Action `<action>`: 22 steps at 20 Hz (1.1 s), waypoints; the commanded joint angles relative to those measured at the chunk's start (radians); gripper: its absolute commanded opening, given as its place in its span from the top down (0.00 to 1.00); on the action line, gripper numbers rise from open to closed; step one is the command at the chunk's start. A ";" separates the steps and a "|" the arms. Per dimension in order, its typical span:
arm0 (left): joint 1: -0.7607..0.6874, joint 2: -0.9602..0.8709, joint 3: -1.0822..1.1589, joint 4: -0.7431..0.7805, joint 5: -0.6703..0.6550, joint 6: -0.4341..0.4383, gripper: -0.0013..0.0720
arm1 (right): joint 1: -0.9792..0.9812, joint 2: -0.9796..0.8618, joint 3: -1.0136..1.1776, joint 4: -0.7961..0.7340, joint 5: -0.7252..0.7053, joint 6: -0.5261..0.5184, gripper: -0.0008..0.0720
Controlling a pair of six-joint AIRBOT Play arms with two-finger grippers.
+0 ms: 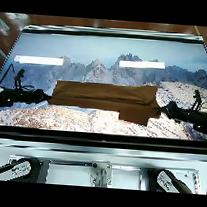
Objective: Fold the shirts.
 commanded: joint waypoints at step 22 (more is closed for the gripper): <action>-0.016 -0.476 0.586 -0.016 -0.212 -0.228 0.19 | 0.126 -0.529 0.537 -0.433 -0.159 0.277 0.05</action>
